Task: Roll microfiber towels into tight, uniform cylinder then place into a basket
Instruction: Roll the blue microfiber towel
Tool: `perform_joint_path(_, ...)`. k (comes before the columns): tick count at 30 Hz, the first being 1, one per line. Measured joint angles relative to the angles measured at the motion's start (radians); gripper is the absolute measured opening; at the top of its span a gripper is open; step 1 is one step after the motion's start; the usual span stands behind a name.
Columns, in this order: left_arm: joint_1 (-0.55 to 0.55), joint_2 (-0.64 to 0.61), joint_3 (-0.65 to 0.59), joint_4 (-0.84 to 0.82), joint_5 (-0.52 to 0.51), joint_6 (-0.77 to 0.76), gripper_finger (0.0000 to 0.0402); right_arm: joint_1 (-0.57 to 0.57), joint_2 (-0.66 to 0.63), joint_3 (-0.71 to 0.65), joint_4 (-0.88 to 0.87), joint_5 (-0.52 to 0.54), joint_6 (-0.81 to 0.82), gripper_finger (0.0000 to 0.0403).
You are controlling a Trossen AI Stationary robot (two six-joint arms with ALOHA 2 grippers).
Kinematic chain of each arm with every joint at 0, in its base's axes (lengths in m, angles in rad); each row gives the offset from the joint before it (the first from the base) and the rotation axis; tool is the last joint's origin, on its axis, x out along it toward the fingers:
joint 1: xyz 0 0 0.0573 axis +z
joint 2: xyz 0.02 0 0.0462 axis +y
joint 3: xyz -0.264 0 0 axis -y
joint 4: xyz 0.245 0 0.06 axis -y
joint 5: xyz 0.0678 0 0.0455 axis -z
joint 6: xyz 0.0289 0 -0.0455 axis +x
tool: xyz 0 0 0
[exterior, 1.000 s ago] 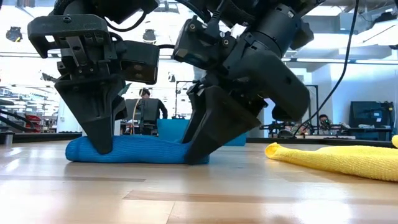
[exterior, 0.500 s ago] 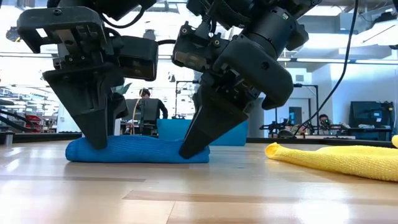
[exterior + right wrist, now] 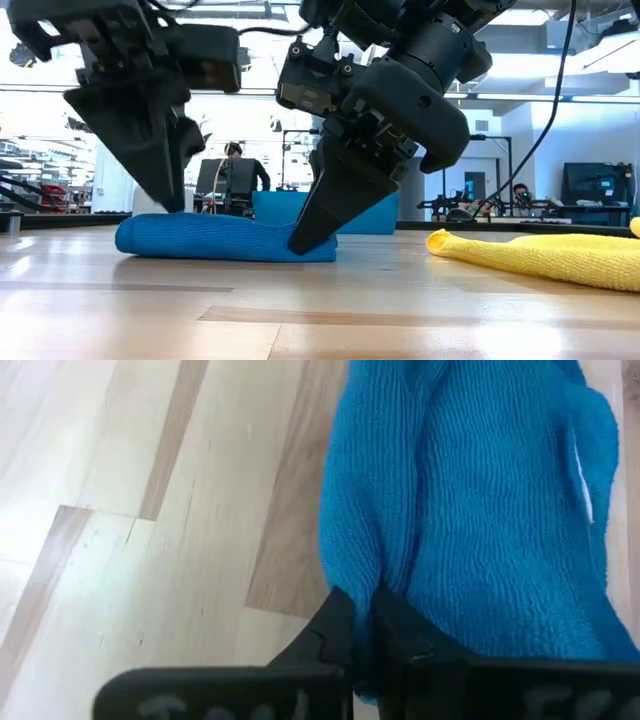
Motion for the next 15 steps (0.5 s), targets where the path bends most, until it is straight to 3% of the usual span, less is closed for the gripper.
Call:
perform_joint_path(7, -0.090, -0.044, 0.000, 0.002, -0.159, 0.096, 0.0144, 0.000, 0.000, 0.000, 0.000, 0.000, 0.008, 0.0035)
perform_joint_path(15, -0.189, 0.035, 0.002, 0.021, -0.398, 0.174, 0.0144, 0.000, 0.000, 0.000, 0.000, -0.001, 0.009, 0.0033)
